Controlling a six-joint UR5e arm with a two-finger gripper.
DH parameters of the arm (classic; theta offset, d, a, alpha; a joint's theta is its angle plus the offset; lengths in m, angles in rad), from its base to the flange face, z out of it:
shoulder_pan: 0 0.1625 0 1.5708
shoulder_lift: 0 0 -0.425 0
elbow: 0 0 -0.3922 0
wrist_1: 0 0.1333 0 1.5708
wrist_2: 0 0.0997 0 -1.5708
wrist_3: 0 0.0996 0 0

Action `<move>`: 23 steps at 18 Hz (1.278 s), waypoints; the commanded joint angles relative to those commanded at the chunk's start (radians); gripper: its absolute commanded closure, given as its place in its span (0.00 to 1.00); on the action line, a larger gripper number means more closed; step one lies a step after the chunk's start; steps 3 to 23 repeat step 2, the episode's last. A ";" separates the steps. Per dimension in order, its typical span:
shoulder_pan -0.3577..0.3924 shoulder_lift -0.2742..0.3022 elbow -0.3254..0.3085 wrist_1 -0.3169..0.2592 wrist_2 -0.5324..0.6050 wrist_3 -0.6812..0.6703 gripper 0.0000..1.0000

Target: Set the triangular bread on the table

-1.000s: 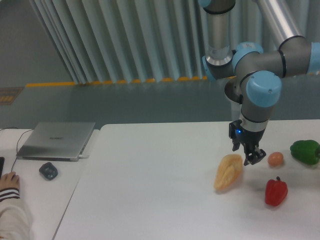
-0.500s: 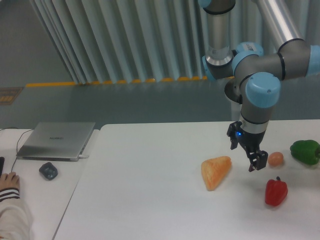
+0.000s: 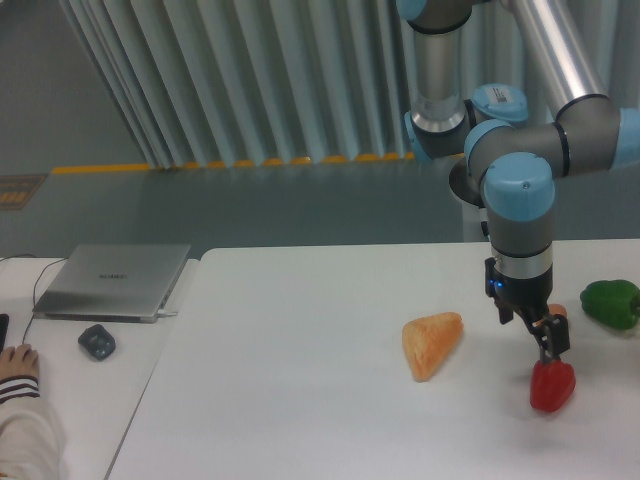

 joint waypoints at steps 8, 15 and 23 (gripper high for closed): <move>-0.003 0.006 -0.002 -0.008 -0.003 0.000 0.00; -0.003 0.006 -0.002 -0.008 -0.003 0.000 0.00; -0.003 0.006 -0.002 -0.008 -0.003 0.000 0.00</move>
